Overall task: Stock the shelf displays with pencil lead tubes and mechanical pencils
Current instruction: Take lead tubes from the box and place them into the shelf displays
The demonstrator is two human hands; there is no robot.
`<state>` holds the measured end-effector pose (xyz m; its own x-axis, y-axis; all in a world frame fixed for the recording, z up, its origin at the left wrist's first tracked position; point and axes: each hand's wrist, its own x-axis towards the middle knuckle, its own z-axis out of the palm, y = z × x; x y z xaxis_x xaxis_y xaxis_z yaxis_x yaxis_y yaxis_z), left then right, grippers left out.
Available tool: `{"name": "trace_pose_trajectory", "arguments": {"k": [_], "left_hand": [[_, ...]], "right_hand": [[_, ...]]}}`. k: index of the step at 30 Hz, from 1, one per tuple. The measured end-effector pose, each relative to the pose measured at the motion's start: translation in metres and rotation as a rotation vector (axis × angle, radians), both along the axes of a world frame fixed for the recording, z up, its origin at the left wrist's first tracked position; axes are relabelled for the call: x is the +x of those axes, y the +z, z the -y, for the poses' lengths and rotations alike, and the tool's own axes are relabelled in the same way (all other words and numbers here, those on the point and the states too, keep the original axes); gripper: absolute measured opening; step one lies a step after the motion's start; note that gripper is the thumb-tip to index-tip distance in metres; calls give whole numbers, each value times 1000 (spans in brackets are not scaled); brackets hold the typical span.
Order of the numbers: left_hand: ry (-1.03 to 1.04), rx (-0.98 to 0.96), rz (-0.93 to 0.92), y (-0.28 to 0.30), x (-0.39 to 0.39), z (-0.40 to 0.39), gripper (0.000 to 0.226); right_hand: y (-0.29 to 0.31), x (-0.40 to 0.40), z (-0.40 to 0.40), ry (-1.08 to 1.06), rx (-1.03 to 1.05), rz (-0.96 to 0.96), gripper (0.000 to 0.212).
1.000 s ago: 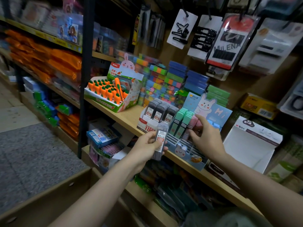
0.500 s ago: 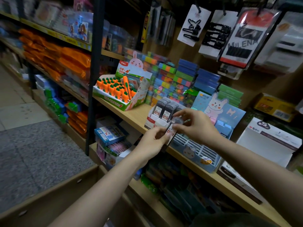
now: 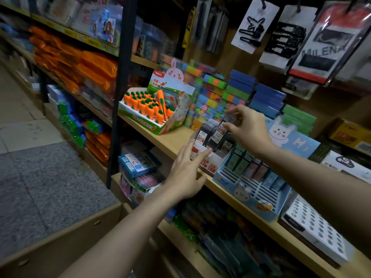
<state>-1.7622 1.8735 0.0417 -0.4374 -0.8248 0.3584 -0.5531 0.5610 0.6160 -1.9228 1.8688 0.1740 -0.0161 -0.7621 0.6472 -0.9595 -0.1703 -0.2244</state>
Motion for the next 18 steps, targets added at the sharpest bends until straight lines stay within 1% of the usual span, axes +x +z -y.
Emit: {"name": "trace_pose_trajectory", "arguments": {"k": [3,6,11,15,16,18], "left_hand": [[18,-53,-33,-1,-1,2,66],[-5,-53,-45,-2,-2,3,66],[-41,-50,-61,-6,-1,2,71],[-61,-27,-46,-5,-1,-1,78],[-69,-24,-38,-4,0,-2,79],[-82,-14,-16,-1,1,-5,81]], "right_hand": [[-8,4,6,16,7,-102,32],[-17,7,12,-20,12,-168,35],[-30,8,13,-49,66,-179,39],[-35,9,9,-50,134,-235,35],[-34,9,7,-48,154,-236,37],[-31,10,0,-31,162,-192,48]]}}
